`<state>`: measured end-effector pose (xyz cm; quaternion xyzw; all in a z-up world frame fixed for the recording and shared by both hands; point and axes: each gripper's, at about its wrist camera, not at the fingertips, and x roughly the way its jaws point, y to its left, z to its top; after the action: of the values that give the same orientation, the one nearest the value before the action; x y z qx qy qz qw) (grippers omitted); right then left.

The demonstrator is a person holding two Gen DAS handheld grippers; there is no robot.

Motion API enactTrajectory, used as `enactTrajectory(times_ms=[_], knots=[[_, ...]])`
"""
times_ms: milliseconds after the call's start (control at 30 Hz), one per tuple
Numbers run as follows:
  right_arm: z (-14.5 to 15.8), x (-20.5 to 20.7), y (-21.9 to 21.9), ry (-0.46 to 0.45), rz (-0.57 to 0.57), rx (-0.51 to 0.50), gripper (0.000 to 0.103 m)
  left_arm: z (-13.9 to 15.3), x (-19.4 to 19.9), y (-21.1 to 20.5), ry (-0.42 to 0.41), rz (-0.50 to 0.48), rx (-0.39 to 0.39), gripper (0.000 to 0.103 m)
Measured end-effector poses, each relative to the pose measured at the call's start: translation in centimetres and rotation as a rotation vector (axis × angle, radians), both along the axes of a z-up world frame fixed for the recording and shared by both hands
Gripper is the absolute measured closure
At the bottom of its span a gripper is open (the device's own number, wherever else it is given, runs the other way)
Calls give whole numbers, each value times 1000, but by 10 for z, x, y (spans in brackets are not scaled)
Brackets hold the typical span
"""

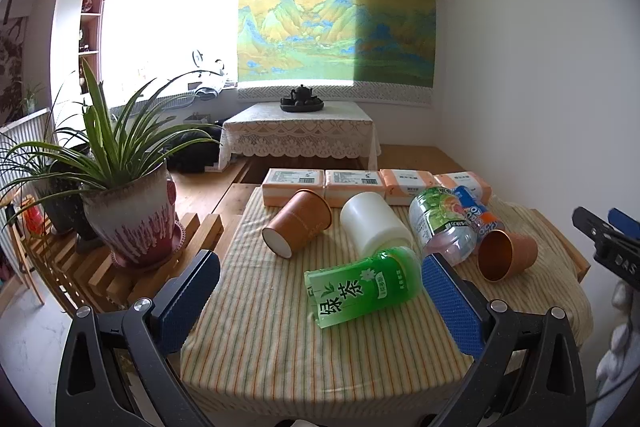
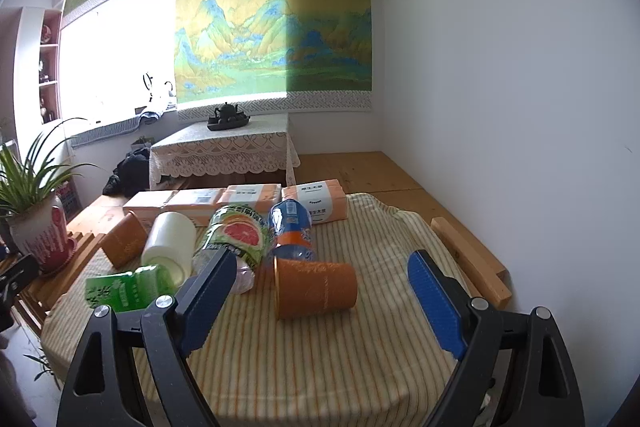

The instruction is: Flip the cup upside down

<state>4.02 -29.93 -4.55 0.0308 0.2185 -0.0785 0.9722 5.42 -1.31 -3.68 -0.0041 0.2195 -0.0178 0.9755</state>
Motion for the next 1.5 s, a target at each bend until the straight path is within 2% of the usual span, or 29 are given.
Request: enactTrajectory(times_ms=[300,433,500,633,767,933,1033,1100,1233,1300,1333,1500], knots=[[-3,37,-10,16,-14,-32,18,-5,11,-1,25,5,5,1],[-4,63,-26,51,4,17,18,-6,15,2,31,17,16,1],[-4,82,-36,98,36,67,18,-7,18,7,36,28,11,1],[-8,138,-60,247,109,188,18,-11,23,16,59,53,-3,1],[-17,189,-73,371,167,260,19,-16,30,28,72,86,-20,1],[-43,243,-72,536,244,365,19,-20,39,36,85,114,-20,1],[-66,263,-68,621,265,427,26,-22,43,41,87,127,-16,1],[-80,273,-67,671,300,504,30,-24,46,43,91,139,-13,1],[-98,286,-61,736,318,513,36,-29,53,49,109,157,-17,1],[-106,290,-61,755,341,567,39,-32,56,51,115,160,-18,1],[-108,291,-62,757,352,595,45,-33,57,51,117,159,-15,1],[-107,296,-65,753,367,608,47,-35,60,51,119,162,-7,1]])
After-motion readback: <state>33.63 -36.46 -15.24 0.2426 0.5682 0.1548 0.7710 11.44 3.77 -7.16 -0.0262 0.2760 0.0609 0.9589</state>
